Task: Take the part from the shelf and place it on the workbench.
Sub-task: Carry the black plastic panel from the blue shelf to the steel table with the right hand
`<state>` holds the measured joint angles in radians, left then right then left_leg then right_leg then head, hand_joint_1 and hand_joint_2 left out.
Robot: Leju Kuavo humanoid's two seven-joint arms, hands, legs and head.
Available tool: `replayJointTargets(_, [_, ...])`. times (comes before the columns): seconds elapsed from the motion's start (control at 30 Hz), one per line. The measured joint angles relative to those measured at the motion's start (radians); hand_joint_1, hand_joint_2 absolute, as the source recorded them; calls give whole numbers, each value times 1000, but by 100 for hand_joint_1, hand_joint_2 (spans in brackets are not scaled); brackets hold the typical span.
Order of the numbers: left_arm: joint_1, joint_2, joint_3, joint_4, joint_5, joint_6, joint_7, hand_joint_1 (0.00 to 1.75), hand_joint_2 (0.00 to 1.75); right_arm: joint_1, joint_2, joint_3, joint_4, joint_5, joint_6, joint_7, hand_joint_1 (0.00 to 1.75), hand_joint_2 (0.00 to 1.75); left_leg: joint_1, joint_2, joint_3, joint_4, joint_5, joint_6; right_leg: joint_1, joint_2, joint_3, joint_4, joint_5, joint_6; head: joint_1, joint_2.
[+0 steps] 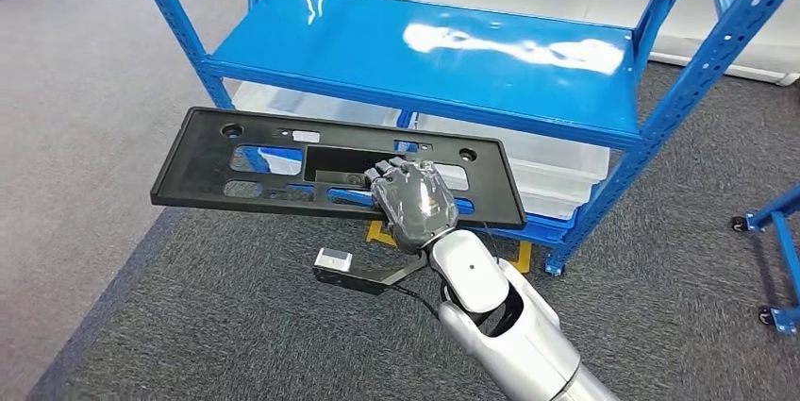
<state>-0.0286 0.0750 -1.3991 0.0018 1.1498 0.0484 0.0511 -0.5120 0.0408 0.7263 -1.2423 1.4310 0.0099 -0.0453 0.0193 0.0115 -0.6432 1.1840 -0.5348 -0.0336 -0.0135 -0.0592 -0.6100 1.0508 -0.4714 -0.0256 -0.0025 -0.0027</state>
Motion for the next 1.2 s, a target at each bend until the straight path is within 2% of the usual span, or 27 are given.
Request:
replayJointTargets(0.07, [-1,3,0,0,0,0,0,0,175,-1,1,0,0,0,0,0,175,175,-11,40,68,-131,48,15,5,-19,3,0,-1,3,0,0])
replayJointTargets(0.1, [-1,4,-1,0,2,0,0,0,175,-2,2,1,-1,0,0,0,175,175,-16,52,81,-163,56,21,6,-28,3,-1,-1,6,0,0])
replayJointTargets(0.13, [-1,5,-1,0,4,0,-1,0,175,-2,3,2,-1,0,0,1,175,175,-20,54,82,-173,57,26,8,-37,4,-2,0,10,0,0])
replayJointTargets(0.2, [1,5,-1,0,8,0,-1,0,175,-4,6,4,-1,-1,0,1,175,175,-18,31,81,-182,67,36,8,-49,8,-6,1,20,0,0])
replayJointTargets(0.23, [2,5,-1,0,9,0,-1,0,175,-5,7,5,-2,-1,0,1,175,175,-15,21,85,-189,74,42,6,-37,8,-1,-7,26,0,0])
replayJointTargets(0.27, [2,4,-1,0,10,0,-2,0,175,-8,7,6,-2,-2,0,0,175,175,-12,11,88,-197,81,49,5,-16,1,20,-24,30,0,0])
replayJointTargets(0.33, [0,3,-1,0,11,0,-3,0,175,-13,6,8,-2,-5,2,0,175,175,-10,-8,88,-202,90,57,1,37,-43,123,-85,35,1,0])
replayJointTargets(0.37, [-1,3,-1,0,12,1,-4,0,175,-14,4,9,-1,-7,4,-1,175,175,-10,-20,85,-200,92,59,0,50,-73,188,-114,36,1,0])
replayJointTargets(0.4, [-1,3,-1,0,14,2,-5,0,175,-13,2,10,0,-9,5,-1,175,175,-11,-33,82,-197,92,60,0,55,-97,237,-127,37,1,0])
replayJointTargets(0.43, [-1,3,-1,0,15,2,-6,0,175,-13,1,11,1,-10,7,-1,175,175,-11,-48,80,-194,92,59,0,57,-106,255,-122,38,1,0])
replayJointTargets(0.47, [-1,3,-1,0,16,2,-7,0,175,-13,1,12,1,-11,7,-1,175,175,-11,-62,78,-190,91,59,0,59,-97,235,-99,37,1,0])
replayJointTargets(0.5, [-1,2,-1,0,17,3,-8,0,175,-14,0,14,0,-12,8,-1,175,175,-11,-77,78,-185,89,57,0,66,-72,182,-63,35,1,0])
replayJointTargets(0.57, [-2,0,-1,0,15,1,-7,0,175,-17,0,17,-1,-14,8,-1,175,175,-11,-103,70,-173,84,51,-4,114,-16,61,-12,26,1,0])
replayJointTargets(0.63, [-3,-2,-2,0,11,0,-3,0,175,-18,-1,22,-3,-15,10,-1,175,175,-6,-126,55,-164,83,39,-3,148,4,10,-2,19,1,0])
replayJointTargets(0.7, [0,-1,-4,0,9,0,1,0,175,-18,0,26,-7,-16,12,-1,175,175,0,-148,46,-165,86,23,-2,128,4,2,0,12,1,0])
replayJointTargets(0.73, [2,-1,-5,1,9,0,2,0,175,-19,1,27,-9,-16,12,0,175,175,0,-139,42,-161,83,17,-4,115,8,-5,2,7,1,0])
replayJointTargets(0.77, [3,-1,-5,1,9,0,3,0,175,-21,3,28,-11,-16,12,0,175,175,-2,-117,33,-143,72,11,-7,101,13,-12,4,1,0,0])
replayJointTargets(0.83, [1,-1,-6,1,8,-1,5,0,175,-22,4,28,-15,-17,12,1,175,175,-3,-52,-13,-48,21,1,-8,70,20,-20,5,-6,-1,0])
replayJointTargets(0.87, [-1,-1,-7,1,7,-1,6,0,175,-21,4,29,-16,-17,13,3,175,175,-1,-32,-46,18,-8,-3,-7,55,20,-20,4,-8,-2,0])
replayJointTargets(0.9, [-2,-1,-7,1,5,-1,6,0,175,-18,4,29,-16,-17,14,5,175,175,1,-22,-74,72,-26,-7,-6,39,20,-20,2,-8,-2,0])
replayJointTargets(0.93, [-1,-1,-9,1,3,-1,6,0,175,-15,4,30,-17,-17,16,8,175,175,3,-17,-87,97,-27,-10,-6,24,21,-19,1,-8,-2,0])
replayJointTargets(0.97, [-1,-1,-11,1,1,-2,6,0,175,-13,4,30,-17,-18,18,10,175,175,4,-14,-80,83,-10,-12,-6,10,22,-19,-1,-6,-2,0])
replayJointTargets(1.0, [0,-1,-14,1,-1,-2,6,0,175,-12,5,31,-18,-18,20,13,175,175,5,-6,-53,32,22,-11,-7,-1,24,-19,-3,-4,-2,0])
replayJointTargets(1.07, [0,-1,-19,1,-2,-1,6,0,175,-14,7,31,-22,-18,23,17,175,175,-1,36,22,-106,79,-4,-4,-22,31,-19,-8,3,-2,0])
replayJointTargets(1.1, [-1,-1,-21,1,-3,0,6,0,175,-15,8,31,-24,-18,24,19,175,175,-5,53,46,-152,92,3,-1,-32,33,-18,-10,7,-2,0])
replayJointTargets(1.13, [-2,-1,-22,1,-4,0,6,0,175,-18,9,31,-26,-18,26,20,175,175,-10,61,56,-175,95,11,1,-41,35,-18,-12,12,-2,0])
replayJointTargets(1.2, [-2,-1,-23,1,-4,2,6,0,175,-22,11,32,-29,-20,31,20,175,175,-14,41,53,-179,97,25,3,-61,39,-20,-13,22,-1,0])
